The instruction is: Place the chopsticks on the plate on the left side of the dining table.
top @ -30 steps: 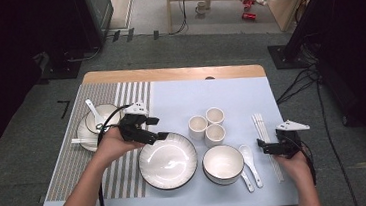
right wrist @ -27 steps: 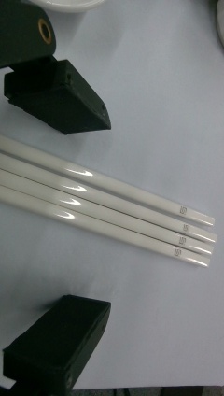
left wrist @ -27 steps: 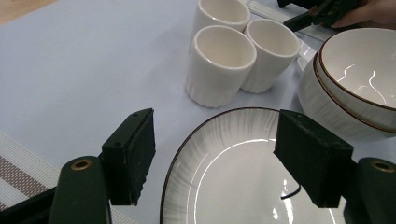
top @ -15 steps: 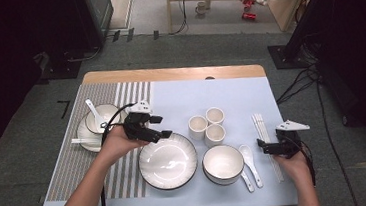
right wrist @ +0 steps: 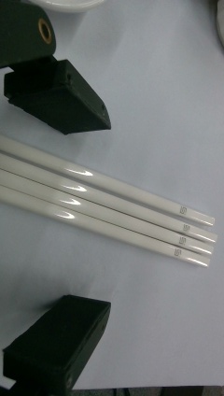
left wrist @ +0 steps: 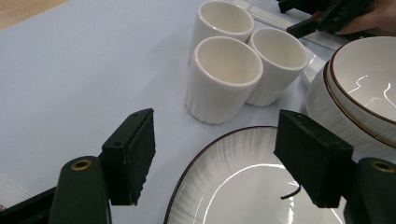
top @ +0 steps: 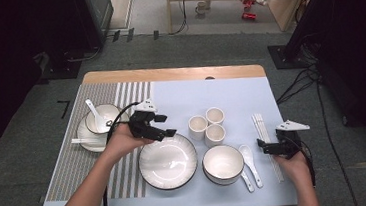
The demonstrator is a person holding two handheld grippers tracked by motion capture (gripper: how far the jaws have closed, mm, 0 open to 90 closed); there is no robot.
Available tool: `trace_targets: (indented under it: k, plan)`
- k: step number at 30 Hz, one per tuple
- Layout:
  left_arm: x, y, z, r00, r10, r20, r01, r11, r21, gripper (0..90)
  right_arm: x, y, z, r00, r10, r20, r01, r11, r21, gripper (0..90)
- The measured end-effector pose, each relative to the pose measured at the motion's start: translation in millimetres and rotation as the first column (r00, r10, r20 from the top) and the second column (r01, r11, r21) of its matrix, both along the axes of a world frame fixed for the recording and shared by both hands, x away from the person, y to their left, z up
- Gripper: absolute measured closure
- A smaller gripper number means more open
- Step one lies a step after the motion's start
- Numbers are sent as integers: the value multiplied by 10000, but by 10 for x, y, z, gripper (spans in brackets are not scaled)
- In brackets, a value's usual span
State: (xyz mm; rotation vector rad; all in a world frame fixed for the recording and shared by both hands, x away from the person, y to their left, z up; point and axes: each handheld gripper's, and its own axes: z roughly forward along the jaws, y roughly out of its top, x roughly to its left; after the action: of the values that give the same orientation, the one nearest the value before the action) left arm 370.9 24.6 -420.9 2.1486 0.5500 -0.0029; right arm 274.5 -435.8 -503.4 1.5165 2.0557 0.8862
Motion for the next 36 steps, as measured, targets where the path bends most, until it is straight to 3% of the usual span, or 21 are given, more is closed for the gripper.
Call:
trace_targets:
  k: [19, 28, 31, 36]
  plan:
    - [116, -203, -68, 9996, -278, 3, 278, 9995, 135, 295, -1, 3, -1, 10000, -3, 22, 3, 10000, -20, 113]
    - [161, -325, -112, 9993, -376, 59, 376, 9993, -24, 305, 0, 3, -1, 10000, -3, 19, 3, 10000, -19, 113]
    - [175, -356, -109, 9990, -452, -36, 452, 9988, 167, 310, -1, 3, -1, 10000, -3, 18, 3, 10000, -20, 113]
    - [190, -425, -96, 9986, -518, 109, 517, 9986, 50, 308, -1, 3, -1, 10000, -5, 20, 5, 10000, -18, 113]
